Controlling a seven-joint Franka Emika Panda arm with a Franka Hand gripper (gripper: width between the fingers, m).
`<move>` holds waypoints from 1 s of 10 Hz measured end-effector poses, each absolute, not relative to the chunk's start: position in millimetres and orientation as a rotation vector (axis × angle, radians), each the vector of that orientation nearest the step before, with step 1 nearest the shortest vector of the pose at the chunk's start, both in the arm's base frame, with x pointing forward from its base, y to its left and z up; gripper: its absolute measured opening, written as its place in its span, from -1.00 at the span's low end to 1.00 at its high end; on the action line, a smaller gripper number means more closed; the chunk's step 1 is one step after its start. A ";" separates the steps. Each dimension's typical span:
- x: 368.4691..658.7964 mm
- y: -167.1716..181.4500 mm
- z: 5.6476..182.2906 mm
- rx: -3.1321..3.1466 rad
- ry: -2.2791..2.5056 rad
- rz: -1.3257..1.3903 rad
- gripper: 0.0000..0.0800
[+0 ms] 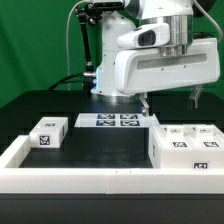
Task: Assemble cabinet
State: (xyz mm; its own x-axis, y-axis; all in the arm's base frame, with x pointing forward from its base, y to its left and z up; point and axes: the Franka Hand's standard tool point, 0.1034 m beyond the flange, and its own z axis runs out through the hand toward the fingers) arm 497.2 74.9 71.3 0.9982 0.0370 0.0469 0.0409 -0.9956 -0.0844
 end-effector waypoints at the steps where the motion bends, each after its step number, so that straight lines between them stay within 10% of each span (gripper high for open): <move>1: 493.7 79.3 67.3 -3.058 0.044 -0.052 0.99; 10: 484.3 94.1 30.4 -3.139 0.150 0.002 0.99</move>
Offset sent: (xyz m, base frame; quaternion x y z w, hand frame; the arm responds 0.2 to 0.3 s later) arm 0.0001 -0.0300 -0.0209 -0.0820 0.0354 0.0805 0.9927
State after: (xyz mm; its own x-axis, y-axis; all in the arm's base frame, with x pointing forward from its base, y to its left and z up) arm 484.3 94.1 30.4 0.9955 -0.0952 -0.0013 -0.0952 -0.9955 0.0007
